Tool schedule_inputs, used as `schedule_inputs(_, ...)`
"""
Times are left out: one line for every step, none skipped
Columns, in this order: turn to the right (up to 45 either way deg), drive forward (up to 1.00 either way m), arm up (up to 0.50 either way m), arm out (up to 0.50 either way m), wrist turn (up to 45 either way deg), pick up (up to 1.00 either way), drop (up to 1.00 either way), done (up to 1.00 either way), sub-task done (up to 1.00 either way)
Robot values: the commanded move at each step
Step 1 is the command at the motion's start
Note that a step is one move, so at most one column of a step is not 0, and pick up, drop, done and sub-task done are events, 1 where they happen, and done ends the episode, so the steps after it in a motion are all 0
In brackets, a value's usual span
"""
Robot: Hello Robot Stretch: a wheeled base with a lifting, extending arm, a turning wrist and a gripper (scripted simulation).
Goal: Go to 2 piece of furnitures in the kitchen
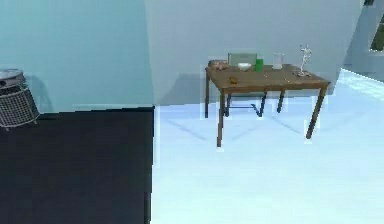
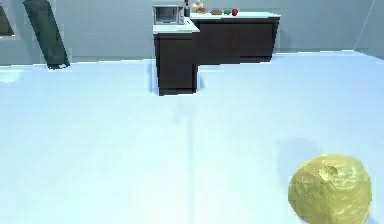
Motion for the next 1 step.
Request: schedule_inputs(0.0, 1.00, 0.00, 0.00, 0.0, 0.00, 0.00, 0.00, 0.00)
